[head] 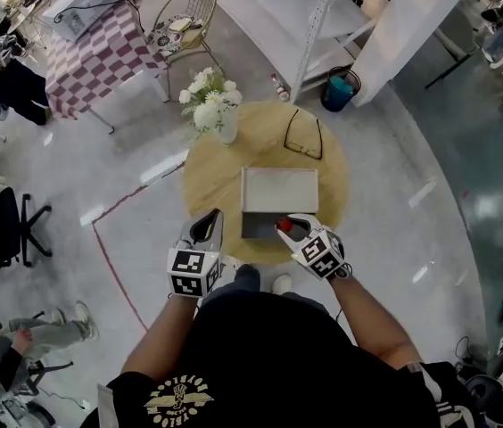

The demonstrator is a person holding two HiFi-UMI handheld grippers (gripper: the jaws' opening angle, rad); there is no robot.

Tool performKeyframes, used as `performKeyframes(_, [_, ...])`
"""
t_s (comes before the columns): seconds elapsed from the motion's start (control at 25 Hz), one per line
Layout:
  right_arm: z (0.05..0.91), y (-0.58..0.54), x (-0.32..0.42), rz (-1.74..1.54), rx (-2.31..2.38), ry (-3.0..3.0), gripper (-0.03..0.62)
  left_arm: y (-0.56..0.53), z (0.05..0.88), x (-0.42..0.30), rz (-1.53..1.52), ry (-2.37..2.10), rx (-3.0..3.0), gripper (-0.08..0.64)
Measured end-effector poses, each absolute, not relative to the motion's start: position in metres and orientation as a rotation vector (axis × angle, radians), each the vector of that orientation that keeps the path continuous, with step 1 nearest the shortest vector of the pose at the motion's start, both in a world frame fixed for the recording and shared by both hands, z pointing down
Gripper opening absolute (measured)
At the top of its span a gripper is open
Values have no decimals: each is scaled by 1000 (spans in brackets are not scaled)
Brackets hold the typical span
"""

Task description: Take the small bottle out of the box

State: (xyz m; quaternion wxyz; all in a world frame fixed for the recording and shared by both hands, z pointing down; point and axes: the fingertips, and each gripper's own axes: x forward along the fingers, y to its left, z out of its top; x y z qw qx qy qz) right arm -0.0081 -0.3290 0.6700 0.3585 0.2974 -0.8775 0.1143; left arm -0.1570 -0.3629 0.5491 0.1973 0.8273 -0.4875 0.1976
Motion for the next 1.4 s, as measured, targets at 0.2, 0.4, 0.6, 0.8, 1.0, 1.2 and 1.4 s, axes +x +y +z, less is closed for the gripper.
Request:
performKeyframes(0.2, [715,-335,-6,330,812,-2217,150,-366,560,-159,589,-1335,2306,0])
performKeyframes(0.4, [741,-337,-4,336,839,-2184,153,-369,568,-159,624,-1309,2312,0])
performKeyframes(0.6, [729,-335,-1,353,865,-2225,196,-374,558,-155,614,-1316,2339,0])
performKeyframes(0.8, [651,-338,19,345,1043,-2341,206,-372,529,-136,554,-1331,2391,0])
performKeyframes(1.0, [541,-333,60,232,1307,-2481,143,-361,480,-107,402,-1369,2501,0])
performKeyframes(1.2, [461,-316,106,185,1512,-2570,6,-339,439,-84,280,-1447,2568,0])
performKeyframes(1.4, [422,-287,119,104,1481,-2642,6,-313,415,-72,212,-1519,2569,0])
